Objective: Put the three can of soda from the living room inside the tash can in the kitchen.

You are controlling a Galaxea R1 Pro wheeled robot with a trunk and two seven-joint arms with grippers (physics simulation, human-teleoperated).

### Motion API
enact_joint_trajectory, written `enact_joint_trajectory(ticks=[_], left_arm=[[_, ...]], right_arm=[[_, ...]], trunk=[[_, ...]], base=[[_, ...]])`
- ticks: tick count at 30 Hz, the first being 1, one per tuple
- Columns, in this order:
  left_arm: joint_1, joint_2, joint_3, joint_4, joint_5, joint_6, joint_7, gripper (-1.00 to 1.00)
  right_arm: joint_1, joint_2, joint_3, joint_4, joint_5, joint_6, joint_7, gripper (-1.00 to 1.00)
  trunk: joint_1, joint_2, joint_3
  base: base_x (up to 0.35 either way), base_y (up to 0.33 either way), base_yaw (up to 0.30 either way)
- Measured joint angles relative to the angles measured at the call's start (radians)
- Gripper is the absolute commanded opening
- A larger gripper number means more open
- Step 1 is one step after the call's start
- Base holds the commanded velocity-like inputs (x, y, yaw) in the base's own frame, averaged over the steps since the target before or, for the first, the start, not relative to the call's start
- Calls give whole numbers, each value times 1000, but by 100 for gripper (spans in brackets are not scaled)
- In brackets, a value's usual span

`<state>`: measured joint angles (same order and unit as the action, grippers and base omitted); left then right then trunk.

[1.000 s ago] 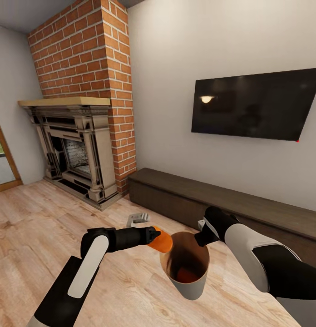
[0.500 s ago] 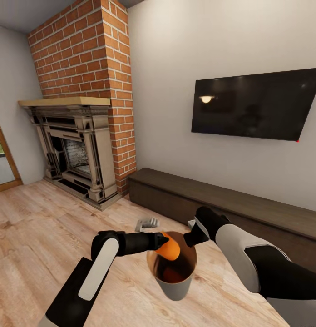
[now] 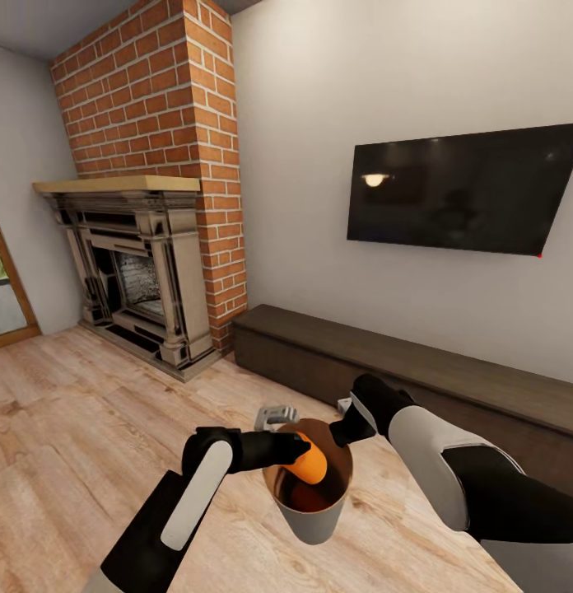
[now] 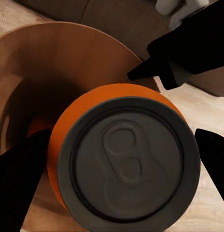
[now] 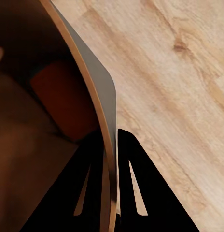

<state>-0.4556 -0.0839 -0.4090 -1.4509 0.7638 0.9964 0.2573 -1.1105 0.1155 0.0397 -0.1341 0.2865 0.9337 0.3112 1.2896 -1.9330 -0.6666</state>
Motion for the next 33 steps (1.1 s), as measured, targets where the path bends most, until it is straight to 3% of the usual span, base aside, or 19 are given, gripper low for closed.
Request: enact_joint_trajectory(ticks=[1, 4, 7, 21, 33], left_arm=[[0, -3, -5, 1, -28, -6, 2, -100], [0, -14, -11, 15, -66, -25, 4, -100], [0, -20, -14, 47, -85, -46, 5, -100], [-37, -39, -50, 193, -137, -166, 10, -100], [-84, -58, -87, 357, -142, -252, 10, -100]], right_arm=[[0, 2, 1, 1, 2, 0, 0, -100], [0, 7, 4, 3, 6, -1, 0, -100], [0, 12, 4, 5, 6, -1, 1, -100], [0, 17, 2, 7, -32, 0, 0, -100], [0, 17, 4, 7, -30, -1, -1, -100]], trunk=[[0, 0, 0], [0, 0, 0], [0, 0, 0], [0, 0, 0], [0, 0, 0]], base=[[0, 0, 0], [0, 0, 0], [0, 0, 0], [0, 0, 0], [0, 0, 0]])
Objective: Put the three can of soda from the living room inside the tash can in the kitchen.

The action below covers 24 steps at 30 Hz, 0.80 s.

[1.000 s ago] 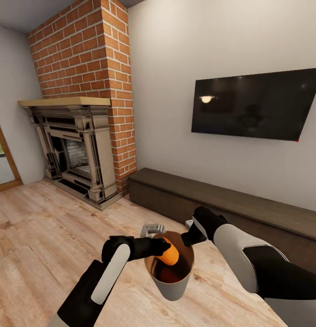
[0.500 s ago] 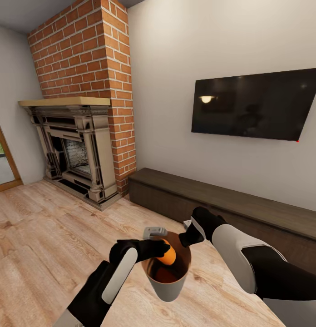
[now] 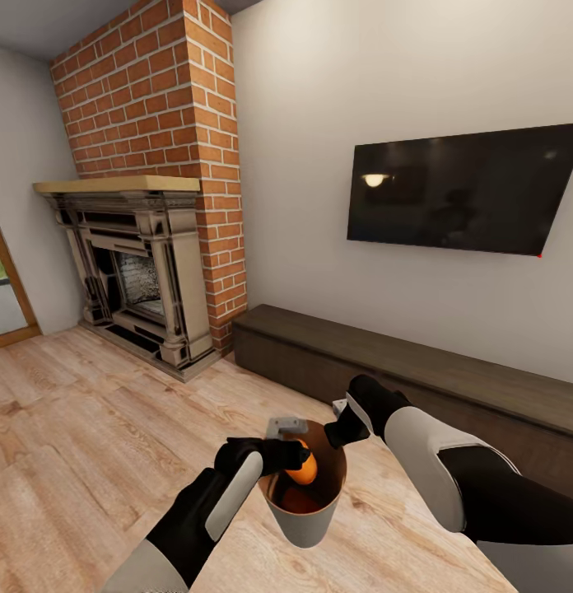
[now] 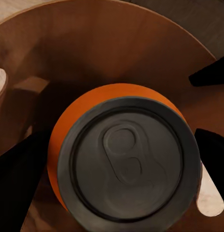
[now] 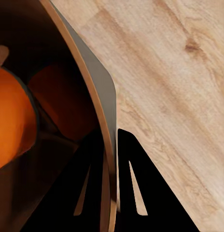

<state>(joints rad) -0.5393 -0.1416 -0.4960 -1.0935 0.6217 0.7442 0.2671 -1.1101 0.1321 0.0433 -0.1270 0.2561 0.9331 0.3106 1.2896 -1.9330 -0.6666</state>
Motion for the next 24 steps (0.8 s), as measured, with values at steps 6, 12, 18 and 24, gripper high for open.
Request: enact_joint_trajectory(ticks=[6, 12, 18, 24], left_arm=[[-10, -5, -8, 72, 0, -42, 1, -100], [-13, -10, -10, 106, 0, -61, 2, -100], [-13, -10, -10, 121, 0, -74, 18, 100], [-13, -11, -10, 136, 0, -93, 20, 100]], right_arm=[[0, 1, 1, 0, 2, 0, 0, -100], [0, 0, 1, 0, 1, 0, 0, -100], [0, 0, 1, 0, 1, 0, 0, -100], [0, 0, 3, 1, 5, 0, 0, -100]], trunk=[[0, 0, 0], [0, 0, 0], [0, 0, 0], [0, 0, 0]], base=[[0, 0, 0], [0, 0, 0], [0, 0, 0], [0, 0, 0]])
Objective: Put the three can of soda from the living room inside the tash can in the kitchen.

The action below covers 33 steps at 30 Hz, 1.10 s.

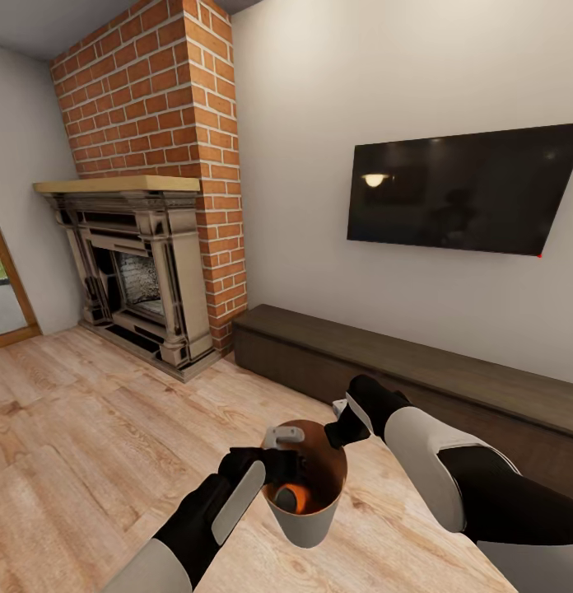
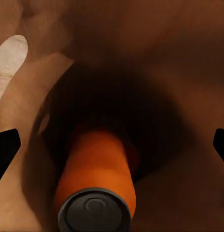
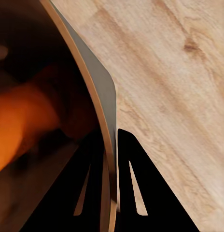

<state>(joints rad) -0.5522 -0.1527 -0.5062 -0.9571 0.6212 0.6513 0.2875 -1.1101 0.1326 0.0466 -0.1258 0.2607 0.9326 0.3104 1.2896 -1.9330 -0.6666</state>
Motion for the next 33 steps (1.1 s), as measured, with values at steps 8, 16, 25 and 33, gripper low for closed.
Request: enact_joint_trajectory(ticks=[8, 16, 25, 33], left_arm=[[0, 3, 0, -14, 1, -12, -2, 100], [4, 14, 0, -129, 3, 29, -6, 100], [4, 16, 10, -342, 6, 137, 27, 100], [6, 29, 14, -419, 6, 194, 73, 100]], right_arm=[[0, -3, -4, 0, -3, 1, 0, -100], [0, -14, -3, -1, 3, 1, 0, -100], [5, -42, -6, -2, 1, 2, 0, -100], [6, -74, -16, -7, -10, 3, 1, -100]], trunk=[[0, 0, 0], [0, 0, 0], [0, 0, 0], [0, 0, 0]], base=[[0, 0, 0], [0, 0, 0], [0, 0, 0], [0, 0, 0]])
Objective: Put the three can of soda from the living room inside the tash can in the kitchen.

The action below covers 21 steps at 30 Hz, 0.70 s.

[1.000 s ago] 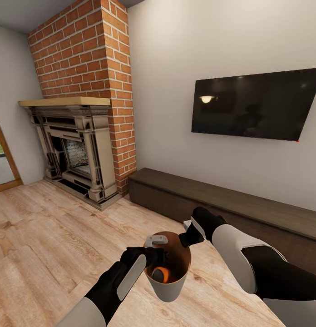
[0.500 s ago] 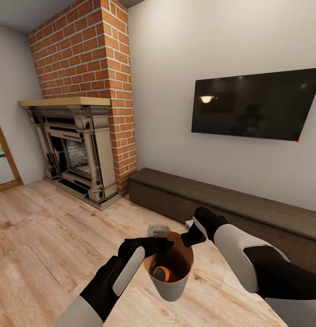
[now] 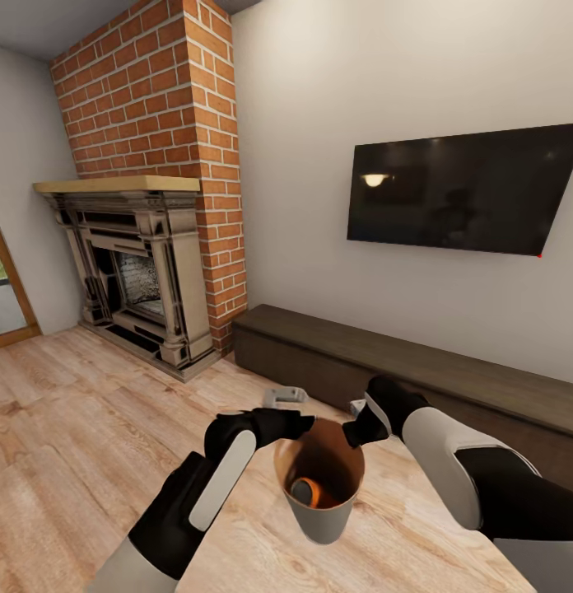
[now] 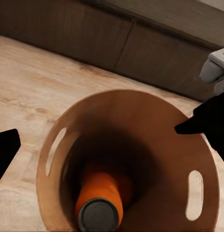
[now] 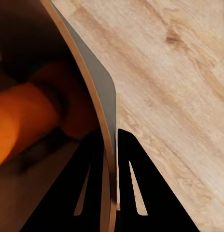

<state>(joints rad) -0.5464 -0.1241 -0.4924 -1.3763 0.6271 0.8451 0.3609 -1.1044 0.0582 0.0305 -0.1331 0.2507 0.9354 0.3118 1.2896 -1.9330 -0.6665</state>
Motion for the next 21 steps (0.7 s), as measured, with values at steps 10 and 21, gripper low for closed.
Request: enact_joint_trajectory(ticks=[10, 21], left_arm=[[-1, 57, 6, -1, 2, 9, 63, 100], [-2, 115, 176, 143, 4, 5, 79, 100]], right_arm=[[0, -60, -21, -7, 14, -2, 1, -100], [0, -62, -26, -10, 13, -7, 7, -100]], trunk=[[0, 0, 0], [0, 0, 0]], base=[[0, 0, 0], [0, 0, 0]])
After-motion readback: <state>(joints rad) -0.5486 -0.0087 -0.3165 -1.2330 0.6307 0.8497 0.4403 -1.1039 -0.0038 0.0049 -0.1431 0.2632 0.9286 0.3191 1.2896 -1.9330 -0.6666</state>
